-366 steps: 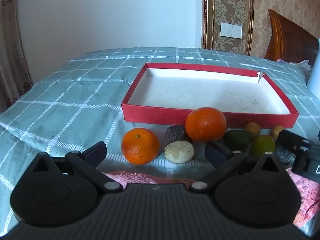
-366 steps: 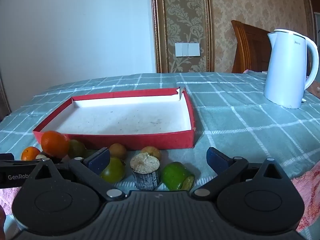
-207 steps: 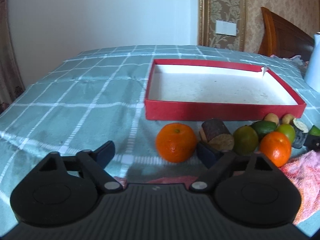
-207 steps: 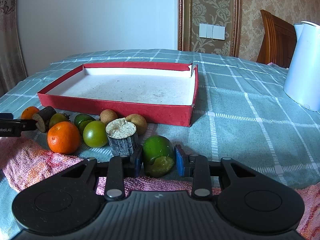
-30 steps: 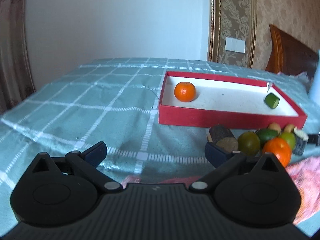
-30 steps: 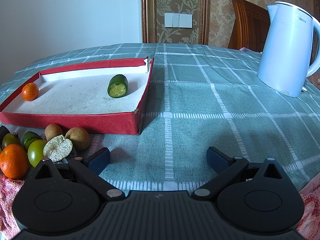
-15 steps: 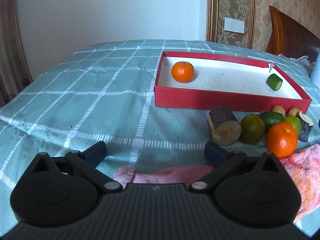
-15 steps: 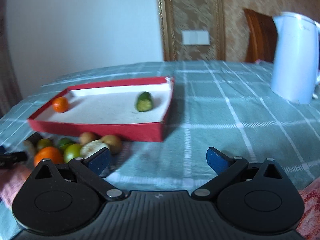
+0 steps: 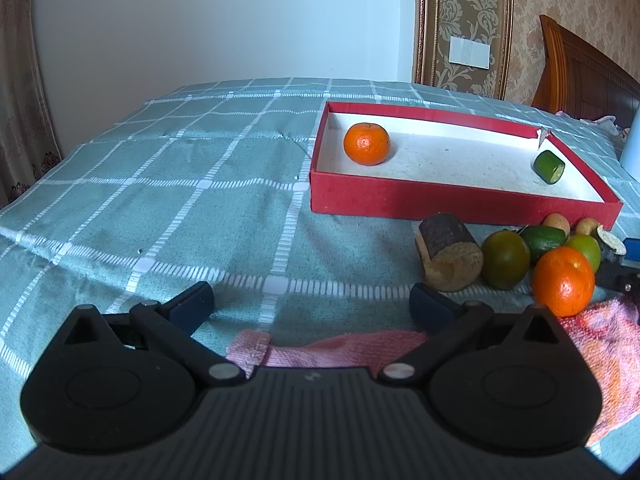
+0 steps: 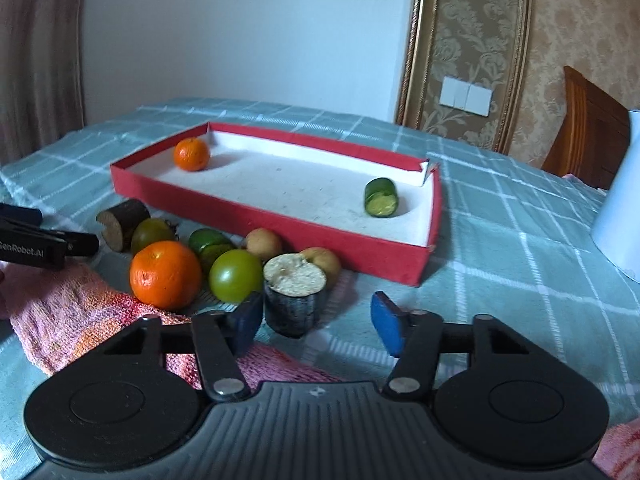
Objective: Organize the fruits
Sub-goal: 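Close the right tool around the dark chunk with pale cut top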
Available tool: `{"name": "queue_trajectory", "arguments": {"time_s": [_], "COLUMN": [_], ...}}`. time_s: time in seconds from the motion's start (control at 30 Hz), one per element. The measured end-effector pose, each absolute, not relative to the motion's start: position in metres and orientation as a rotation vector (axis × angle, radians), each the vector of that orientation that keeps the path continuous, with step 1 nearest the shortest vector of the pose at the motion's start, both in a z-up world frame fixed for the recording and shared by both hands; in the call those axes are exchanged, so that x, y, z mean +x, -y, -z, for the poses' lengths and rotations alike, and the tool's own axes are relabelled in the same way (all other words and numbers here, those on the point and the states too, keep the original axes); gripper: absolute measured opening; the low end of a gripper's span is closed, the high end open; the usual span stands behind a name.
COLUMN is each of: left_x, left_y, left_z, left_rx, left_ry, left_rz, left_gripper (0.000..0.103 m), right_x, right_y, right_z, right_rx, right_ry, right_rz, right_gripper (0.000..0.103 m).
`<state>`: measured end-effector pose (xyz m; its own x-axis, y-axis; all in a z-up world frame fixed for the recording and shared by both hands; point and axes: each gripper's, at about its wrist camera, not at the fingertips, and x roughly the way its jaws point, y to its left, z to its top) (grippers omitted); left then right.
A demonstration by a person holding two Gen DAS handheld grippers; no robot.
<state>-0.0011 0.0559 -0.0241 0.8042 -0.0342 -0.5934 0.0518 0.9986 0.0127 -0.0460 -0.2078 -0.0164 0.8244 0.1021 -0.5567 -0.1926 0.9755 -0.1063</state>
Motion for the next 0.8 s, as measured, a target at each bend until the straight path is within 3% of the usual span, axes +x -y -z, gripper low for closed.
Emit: {"name": "queue_trajectory", "arguments": {"time_s": [0.1,0.17,0.27,0.8], "left_x": [-0.0011,-0.0011,-0.0011,-0.0011], "left_y": [-0.0560,-0.0559,-0.0559,-0.0561], "left_z": [0.0242,0.0242,0.0243,0.0247], "left_rx": [0.029,0.029,0.029,0.029], "left_ry": [-0.635,-0.635,-0.635,-0.634], "left_rz": [0.046,0.046,0.046,0.046], "left_gripper": [0.103,0.103,0.103,0.103], "right_x": [-0.0447,-0.0434,-0.0413,-0.0487], "right_y": [0.2059,0.2056,0.2044,0.2079], "right_z": [0.0175,0.0180,0.0193,0.0094], "right_rx": [-0.159,-0.142,-0.137,-0.133], "right_ry": [-0.577,-0.579,-0.591,-0.565], "right_rz": [-0.159,-0.171,-0.179,-0.139], "right_gripper": [0.051,0.037,0.034,0.034]}}
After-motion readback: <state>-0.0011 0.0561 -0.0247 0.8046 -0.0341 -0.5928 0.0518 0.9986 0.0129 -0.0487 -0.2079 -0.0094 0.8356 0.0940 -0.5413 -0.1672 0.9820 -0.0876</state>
